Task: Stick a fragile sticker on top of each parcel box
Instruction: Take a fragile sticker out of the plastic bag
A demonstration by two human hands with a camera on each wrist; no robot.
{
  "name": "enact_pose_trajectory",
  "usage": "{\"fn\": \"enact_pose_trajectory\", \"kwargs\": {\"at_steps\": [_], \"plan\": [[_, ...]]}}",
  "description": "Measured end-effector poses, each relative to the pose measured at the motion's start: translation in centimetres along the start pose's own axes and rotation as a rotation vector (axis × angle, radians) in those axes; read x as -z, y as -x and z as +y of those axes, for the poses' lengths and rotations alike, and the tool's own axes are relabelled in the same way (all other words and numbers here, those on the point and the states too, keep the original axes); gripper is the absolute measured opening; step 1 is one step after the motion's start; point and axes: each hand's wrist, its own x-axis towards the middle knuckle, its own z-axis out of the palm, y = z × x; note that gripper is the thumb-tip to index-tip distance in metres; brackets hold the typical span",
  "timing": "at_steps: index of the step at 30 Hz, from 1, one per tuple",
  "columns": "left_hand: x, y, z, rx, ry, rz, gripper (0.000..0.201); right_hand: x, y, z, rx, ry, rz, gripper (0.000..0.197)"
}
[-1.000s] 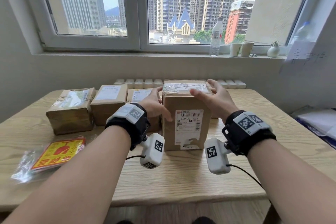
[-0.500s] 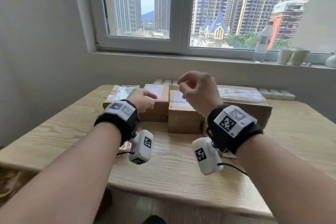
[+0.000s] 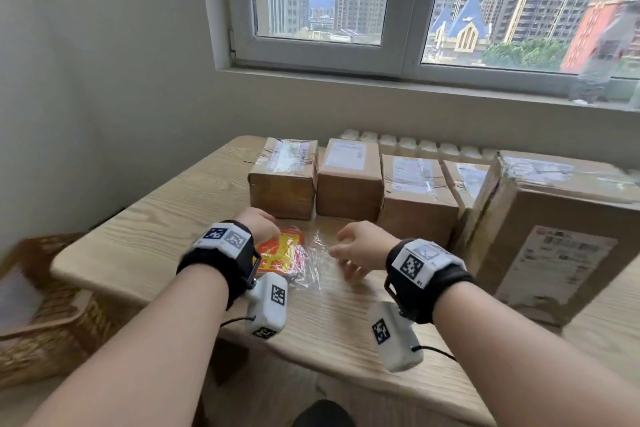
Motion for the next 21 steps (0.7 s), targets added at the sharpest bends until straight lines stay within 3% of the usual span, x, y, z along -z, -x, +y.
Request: {"fn": "enact_pose_trajectory", "kwargs": {"at_steps": [3,7,10,12,15,16,19,21], "plan": [[-0.1,-0.2,0.4,-0.004,-0.002,-0.041,0.054,-0.6,-0.7,0.1,-0.013,-0.177,-0.012,0.063],[-0.9,-0.4,0.0,0.065,0.230,-0.120,0.060,-0.7,-0.7,0.4,-0.012,0.003,0.082,0.094],[-1.4,-0.2,-0.9,0.051,0.324,-0.102,0.069,-0.3,-0.2,0.6,-0.035,-0.059,0.085,0.111],[-1.6,-0.1,-1.3,0.055,0.383,-0.110,0.071,-0.1,0.1,0.5,-0.052,-0.127,0.078,0.100],[-1.7,0.2,-1.2,0.052,0.386,-0.134,0.074,0.0,0.6,0.7,-0.017,-0.206,0.066,0.029],[-1.5,0.2,-1.0,0.014,0.323,-0.124,0.075,0.1,0.7,0.8,-0.002,-0.230,0.062,0.020],[-0.5,0.9,0.5,-0.144,0.131,-0.134,0.080,0.9,1.1,1.1,0.019,-0.302,0.062,0.015],[0.0,1.4,2.0,-0.221,0.058,-0.199,0.066,1.8,1.5,1.0,0.046,-0.330,0.081,0.015]]}}
